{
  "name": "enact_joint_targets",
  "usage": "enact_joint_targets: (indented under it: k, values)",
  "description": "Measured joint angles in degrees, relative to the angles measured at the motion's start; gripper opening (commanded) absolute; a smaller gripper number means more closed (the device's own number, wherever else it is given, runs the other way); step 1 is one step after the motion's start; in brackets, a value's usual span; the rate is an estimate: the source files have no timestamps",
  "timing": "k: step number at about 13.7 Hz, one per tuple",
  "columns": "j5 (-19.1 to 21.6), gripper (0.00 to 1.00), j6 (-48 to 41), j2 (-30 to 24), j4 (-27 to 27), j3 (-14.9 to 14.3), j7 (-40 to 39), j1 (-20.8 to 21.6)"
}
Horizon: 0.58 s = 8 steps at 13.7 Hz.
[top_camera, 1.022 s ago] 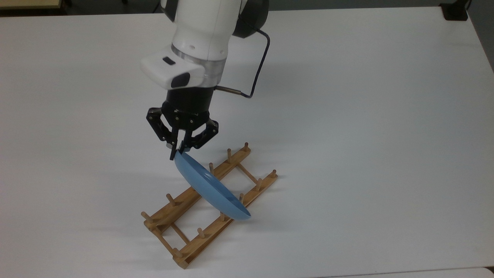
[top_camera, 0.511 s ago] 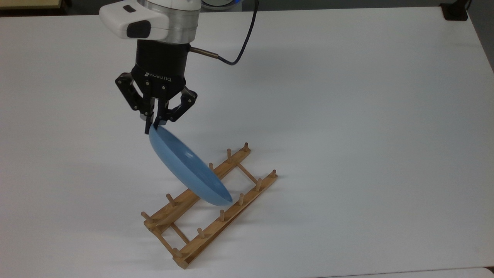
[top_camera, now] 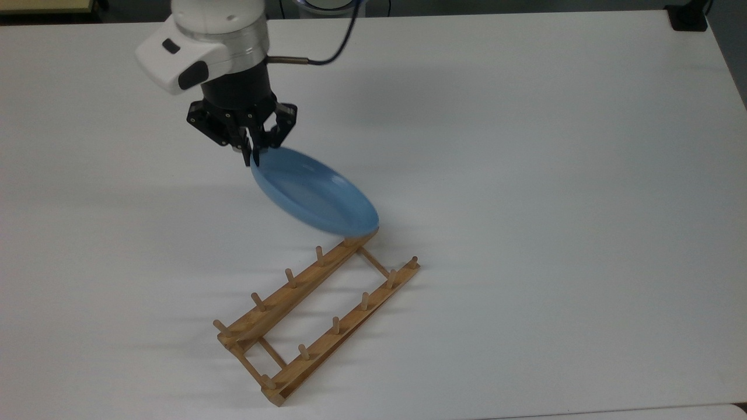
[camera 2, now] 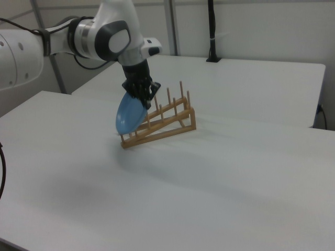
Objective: Pick plate from plate rack
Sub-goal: 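Lift the blue plate up and out of the rack slots, then lower the blue plate flat onto the table and release it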
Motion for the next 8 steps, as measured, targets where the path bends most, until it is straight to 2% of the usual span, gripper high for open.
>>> enact_joint_targets:
  k: [4, 8]
  values:
    - [1.0, 0.0, -8.7, 0.2, -1.4, 0.0, -13.6, -2.4]
    - [0.9, 0.0, -12.7, 2.4, -4.6, -0.1, -23.9, -3.2]
